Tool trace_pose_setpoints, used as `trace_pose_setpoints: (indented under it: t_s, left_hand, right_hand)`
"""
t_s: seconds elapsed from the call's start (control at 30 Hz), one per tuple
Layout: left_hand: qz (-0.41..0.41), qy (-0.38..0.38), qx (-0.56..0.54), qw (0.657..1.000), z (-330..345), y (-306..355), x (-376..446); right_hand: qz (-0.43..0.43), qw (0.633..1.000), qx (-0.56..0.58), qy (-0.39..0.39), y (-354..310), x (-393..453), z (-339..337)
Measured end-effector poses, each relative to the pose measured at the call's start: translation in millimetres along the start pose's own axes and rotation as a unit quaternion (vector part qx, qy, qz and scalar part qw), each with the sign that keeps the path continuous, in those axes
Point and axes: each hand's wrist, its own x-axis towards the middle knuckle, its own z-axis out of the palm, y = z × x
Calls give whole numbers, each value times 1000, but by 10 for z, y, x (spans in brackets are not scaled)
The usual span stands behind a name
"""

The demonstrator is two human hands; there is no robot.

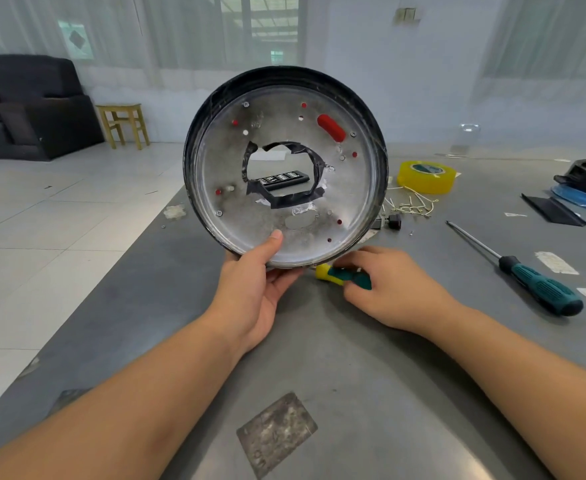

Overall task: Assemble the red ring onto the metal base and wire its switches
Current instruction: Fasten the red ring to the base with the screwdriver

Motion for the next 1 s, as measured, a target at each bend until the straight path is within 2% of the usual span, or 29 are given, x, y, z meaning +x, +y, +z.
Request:
trace_pose_setpoints:
  t_s: [0.13, 0.3, 0.4, 0.47, 0.5, 0.57, 0.63, 0.7, 0.83, 0.9, 1.0]
  left_hand:
    - [-2, 1, 11, 1000, -1, 9, -5]
    - [-8, -8, 23, 1000, 12, 22, -24]
    - [-8, -7, 26, 1000, 17, 21, -31]
    - [-9, -1, 27, 1000, 18, 24, -29]
    - [-10, 2, 27, 1000, 17, 26, -28]
    - [-11, 6, 27, 1000, 11, 29, -24]
    - [-9, 9, 28, 1000, 6, 27, -18]
    - [-3, 14, 32, 999, 5, 25, -13]
    - [13, 9, 49, 999, 16, 31, -24]
    - [16, 8, 59, 998, 28, 31, -41]
    - [23, 10, 71, 997, 57, 17, -71]
  right_hand:
    - [32, 997, -70, 28, 214, -36, -132]
    - [46, 998, -44, 0, 383, -50, -158]
    - [49, 996, -74, -5, 394, -40, -154]
    - [54, 997, -47, 40, 357, -22, -172]
    - [69, 994, 8, 85, 320, -15, -188]
    - [111, 963, 151, 195, 225, -9, -221]
    - [130, 921, 262, 257, 97, 1, -230]
    - [144, 897, 350, 230, -47, 17, -221]
    - [206, 832, 506, 99, -262, 65, -135]
    - [229, 787, 566, 85, -336, 50, -70]
    - [232, 744, 620, 94, -392, 26, -33]
